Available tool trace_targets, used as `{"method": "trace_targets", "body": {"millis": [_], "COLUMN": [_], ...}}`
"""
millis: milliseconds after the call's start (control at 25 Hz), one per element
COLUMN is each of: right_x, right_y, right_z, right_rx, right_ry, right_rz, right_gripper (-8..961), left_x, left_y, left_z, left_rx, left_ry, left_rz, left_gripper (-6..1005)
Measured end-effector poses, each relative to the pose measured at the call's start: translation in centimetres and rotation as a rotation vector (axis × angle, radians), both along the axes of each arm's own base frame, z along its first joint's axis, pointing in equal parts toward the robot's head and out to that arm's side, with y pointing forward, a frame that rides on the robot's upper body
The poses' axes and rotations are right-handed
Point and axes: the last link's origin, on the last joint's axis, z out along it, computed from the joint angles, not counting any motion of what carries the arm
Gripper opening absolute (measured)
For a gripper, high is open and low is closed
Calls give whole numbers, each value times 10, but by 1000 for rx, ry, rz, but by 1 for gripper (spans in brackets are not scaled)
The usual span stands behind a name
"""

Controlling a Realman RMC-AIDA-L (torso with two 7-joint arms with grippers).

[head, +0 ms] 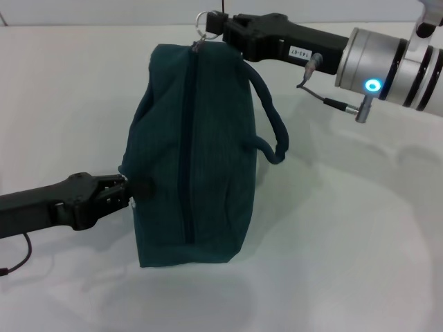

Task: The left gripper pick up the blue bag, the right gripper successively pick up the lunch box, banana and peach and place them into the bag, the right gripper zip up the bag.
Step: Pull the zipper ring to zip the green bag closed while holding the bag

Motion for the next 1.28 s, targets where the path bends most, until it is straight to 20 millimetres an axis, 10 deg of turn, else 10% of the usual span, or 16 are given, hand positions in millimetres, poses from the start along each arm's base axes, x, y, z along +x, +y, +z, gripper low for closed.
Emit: {"method": "trace_targets", "body": {"millis": [720, 1280], "right_x": [31, 56], "right_y": [-20, -36], "right_z": [13, 24], "right_rx": [91, 87], "right_ry": [23, 71], "right_rz": [-66, -88], "right_gripper": [15, 16], "left_x": [-30, -14], "left_y": [3, 38], "left_z": [26, 44], "left_rx": [173, 234], "left_ry": [-9, -142], "left_rz": [174, 236], "left_gripper": [170, 487]}}
